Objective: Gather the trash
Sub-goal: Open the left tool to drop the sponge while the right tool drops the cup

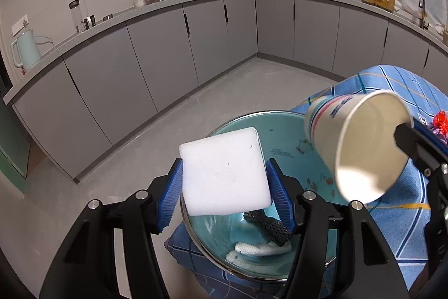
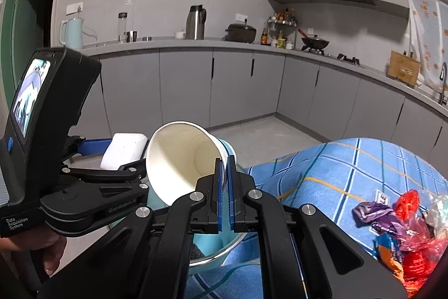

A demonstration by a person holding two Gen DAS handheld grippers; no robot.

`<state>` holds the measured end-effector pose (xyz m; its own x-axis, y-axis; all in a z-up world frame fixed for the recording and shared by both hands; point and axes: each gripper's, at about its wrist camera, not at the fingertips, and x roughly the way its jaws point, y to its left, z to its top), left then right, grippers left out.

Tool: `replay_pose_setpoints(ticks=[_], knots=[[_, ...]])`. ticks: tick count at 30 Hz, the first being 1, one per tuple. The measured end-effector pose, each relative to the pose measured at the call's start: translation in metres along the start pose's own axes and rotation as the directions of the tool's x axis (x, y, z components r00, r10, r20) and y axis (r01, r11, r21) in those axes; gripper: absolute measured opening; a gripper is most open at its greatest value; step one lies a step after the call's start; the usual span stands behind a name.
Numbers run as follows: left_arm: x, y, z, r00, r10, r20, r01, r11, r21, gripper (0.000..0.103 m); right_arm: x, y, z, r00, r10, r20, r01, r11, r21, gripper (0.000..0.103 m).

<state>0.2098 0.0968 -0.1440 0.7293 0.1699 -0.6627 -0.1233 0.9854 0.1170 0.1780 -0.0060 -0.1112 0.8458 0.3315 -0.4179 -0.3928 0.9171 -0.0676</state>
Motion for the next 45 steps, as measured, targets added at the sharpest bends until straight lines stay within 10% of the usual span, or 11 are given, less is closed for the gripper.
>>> replay_pose_setpoints(ticks=[45], knots=[[-0.011, -0.004, 0.001, 0.999, 0.027, 0.017, -0.027, 1.0, 0.006, 0.095, -0.027, -0.019, -0.012, 0.999, -0.046, -0.008, 0.047, 0.998, 0.052, 0.053]])
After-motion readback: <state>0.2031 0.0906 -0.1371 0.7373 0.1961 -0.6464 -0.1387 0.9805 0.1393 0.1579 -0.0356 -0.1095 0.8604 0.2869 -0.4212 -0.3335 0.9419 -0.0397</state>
